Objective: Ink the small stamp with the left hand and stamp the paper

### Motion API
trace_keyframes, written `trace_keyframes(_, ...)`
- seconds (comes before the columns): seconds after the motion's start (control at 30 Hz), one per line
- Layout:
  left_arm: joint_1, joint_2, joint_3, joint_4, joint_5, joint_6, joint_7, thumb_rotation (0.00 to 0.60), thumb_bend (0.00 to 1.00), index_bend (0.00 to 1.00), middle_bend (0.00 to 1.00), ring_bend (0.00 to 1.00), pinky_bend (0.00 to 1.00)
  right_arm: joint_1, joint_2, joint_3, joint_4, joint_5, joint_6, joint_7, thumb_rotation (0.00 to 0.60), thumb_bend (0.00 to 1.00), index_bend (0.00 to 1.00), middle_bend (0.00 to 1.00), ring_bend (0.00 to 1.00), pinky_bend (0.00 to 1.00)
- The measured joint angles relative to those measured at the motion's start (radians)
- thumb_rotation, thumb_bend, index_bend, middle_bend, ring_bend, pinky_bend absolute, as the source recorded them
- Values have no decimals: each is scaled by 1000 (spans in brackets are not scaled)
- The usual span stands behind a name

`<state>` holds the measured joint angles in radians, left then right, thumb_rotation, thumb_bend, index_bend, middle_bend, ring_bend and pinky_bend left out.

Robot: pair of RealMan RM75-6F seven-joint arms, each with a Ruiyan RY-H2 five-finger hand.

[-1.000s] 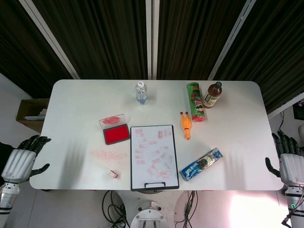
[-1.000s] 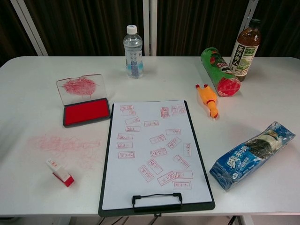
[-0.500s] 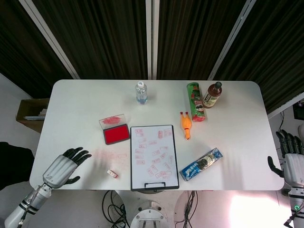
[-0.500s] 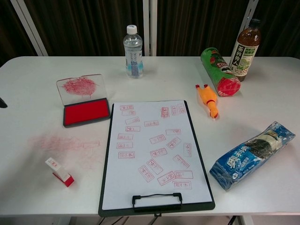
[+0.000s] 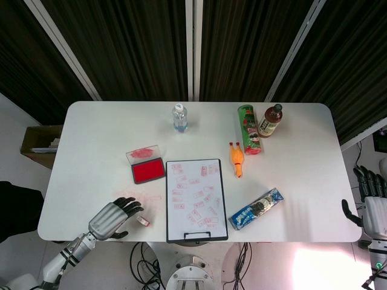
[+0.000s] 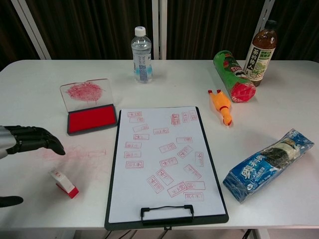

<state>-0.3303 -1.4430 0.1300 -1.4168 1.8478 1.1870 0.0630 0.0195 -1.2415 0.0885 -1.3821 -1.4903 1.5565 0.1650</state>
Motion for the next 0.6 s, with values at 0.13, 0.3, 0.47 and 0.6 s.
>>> trace_keyframes(0.13,-26,-45,-2,37,0,-15,4,600,226,261,242,166,267,-4,-9,2,20,-12,21,22,600,300,0,0,0,0)
trace_keyframes(0.3,-39,-59,-2,42,-4,-19,30,600,260,303,296,166,266,-8,-9,3,27,-3,19,29,600,300,0,0,0,0)
trace_keyframes(0.47,-50,-65,3,37,-11,-22,47,600,265,325,336,166,266,-7,-12,3,30,-3,15,30,600,300,0,0,0,0)
trace_keyframes(0.6,-55,-68,10,35,-14,-21,53,600,279,346,375,166,266,-7,-12,3,30,-2,14,28,600,301,0,0,0,0)
